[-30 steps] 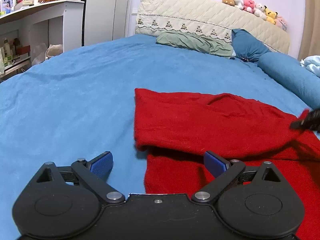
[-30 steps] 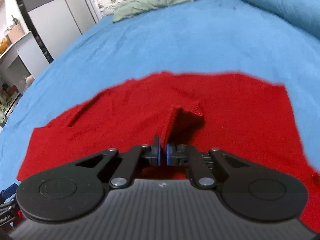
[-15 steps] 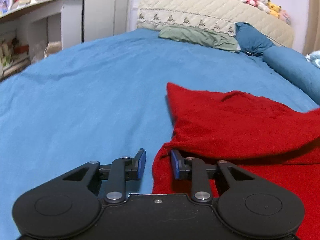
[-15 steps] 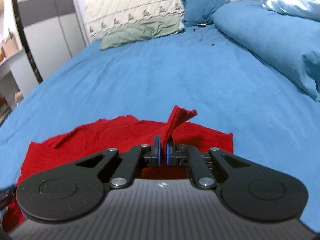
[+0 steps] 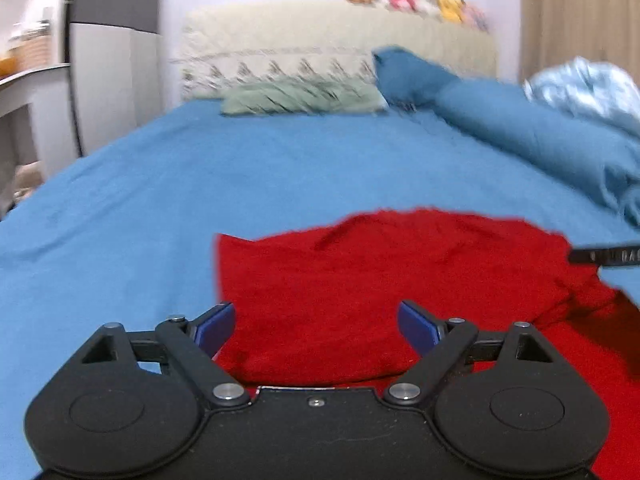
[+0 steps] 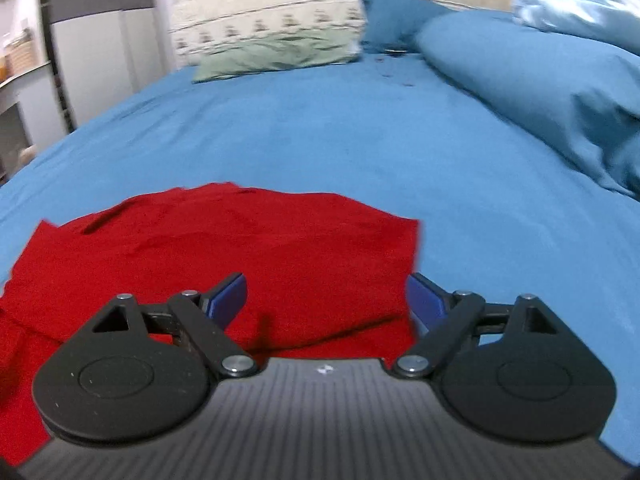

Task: Fold small clothes

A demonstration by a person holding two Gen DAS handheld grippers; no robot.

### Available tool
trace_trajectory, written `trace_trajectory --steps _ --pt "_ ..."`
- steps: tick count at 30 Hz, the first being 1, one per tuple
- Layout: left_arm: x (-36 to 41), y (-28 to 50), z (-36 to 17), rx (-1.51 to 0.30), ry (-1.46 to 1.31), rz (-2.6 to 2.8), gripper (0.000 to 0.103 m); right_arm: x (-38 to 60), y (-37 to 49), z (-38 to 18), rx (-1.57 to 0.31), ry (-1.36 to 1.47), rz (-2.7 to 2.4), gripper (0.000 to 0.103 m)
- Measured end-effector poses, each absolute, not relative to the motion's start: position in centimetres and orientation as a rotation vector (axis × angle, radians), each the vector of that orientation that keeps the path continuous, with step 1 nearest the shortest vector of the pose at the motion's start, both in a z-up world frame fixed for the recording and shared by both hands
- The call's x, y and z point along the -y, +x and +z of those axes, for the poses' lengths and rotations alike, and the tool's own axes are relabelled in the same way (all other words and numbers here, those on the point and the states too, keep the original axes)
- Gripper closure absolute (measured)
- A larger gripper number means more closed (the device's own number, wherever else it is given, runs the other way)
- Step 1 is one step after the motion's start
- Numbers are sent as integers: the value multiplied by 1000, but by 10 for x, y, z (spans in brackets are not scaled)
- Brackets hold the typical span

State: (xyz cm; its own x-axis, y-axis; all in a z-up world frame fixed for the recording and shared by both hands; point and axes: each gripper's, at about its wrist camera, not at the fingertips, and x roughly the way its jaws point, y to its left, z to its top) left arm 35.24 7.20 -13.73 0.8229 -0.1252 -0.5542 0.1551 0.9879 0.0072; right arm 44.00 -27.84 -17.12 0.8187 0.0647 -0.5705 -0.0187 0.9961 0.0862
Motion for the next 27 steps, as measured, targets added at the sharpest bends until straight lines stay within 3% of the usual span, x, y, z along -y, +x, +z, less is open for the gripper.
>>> trace_trajectory --steps 6,13,19,27 --pt "-78 390 -173 -731 -27 -129 13 264 462 -199 -686 71 45 1" --pt "-84 370 -126 -714 -40 -109 16 273 451 -187 -639 122 63 3" --pt "-104 305 -74 -687 33 -52 10 298 357 -113 -510 176 80 1" --pt "-133 196 -54 -845 -4 -104 7 309 228 -71 -650 41 129 0"
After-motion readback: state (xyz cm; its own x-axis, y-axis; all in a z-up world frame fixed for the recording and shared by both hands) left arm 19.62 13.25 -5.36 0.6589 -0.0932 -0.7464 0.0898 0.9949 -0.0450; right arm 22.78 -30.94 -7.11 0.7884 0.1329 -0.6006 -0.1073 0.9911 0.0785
